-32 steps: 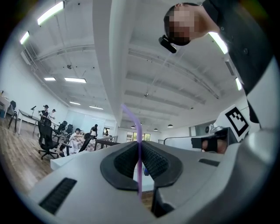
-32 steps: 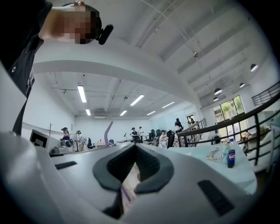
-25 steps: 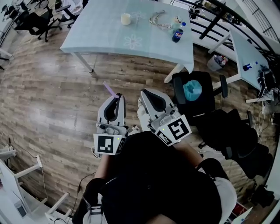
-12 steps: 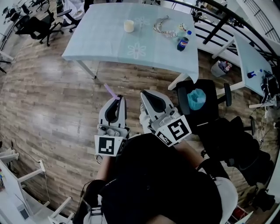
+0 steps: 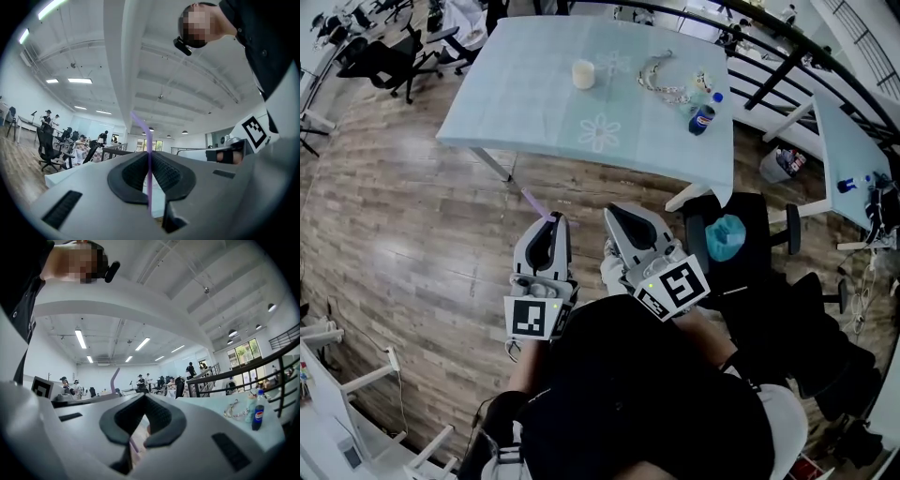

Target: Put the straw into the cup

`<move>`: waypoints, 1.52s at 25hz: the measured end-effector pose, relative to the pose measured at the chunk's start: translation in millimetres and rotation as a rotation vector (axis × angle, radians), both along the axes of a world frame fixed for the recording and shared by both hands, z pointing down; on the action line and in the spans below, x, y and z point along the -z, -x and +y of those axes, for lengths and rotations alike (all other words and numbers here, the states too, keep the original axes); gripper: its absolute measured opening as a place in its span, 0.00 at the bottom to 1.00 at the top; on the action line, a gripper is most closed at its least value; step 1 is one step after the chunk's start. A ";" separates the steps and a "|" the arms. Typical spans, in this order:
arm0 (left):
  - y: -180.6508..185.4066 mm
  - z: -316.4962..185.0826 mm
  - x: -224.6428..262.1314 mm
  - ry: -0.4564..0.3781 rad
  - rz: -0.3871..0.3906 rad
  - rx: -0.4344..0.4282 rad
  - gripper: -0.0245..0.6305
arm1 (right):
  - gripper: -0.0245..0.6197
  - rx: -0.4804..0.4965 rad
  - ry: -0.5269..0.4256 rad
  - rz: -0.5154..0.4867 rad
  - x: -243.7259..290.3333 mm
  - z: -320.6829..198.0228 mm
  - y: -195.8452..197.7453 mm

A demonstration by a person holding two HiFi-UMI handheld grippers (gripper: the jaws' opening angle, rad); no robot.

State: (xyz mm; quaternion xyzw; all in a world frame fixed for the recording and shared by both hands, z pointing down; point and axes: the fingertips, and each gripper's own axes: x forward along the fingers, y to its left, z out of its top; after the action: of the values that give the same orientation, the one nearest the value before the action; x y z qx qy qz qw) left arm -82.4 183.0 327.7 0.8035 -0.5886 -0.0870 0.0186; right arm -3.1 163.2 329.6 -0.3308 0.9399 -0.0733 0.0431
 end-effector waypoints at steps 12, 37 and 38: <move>2.3 -98.0 6.3 -0.014 -0.034 0.068 0.08 | 0.05 0.055 0.004 0.005 1.1 -104.1 2.1; 10.2 -218.2 3.5 -0.028 -0.014 0.025 0.08 | 0.05 -0.028 -0.024 0.004 4.8 -216.6 0.0; 11.3 -225.9 3.5 -0.021 -0.009 0.019 0.08 | 0.05 -0.038 -0.026 0.004 4.0 -221.6 0.6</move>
State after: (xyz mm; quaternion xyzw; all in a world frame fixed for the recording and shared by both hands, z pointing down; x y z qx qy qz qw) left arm -93.8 -42.9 324.2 0.7985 -0.5953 -0.0895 0.0067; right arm -3.8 -58.4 325.6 -0.3481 0.9344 -0.0596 0.0467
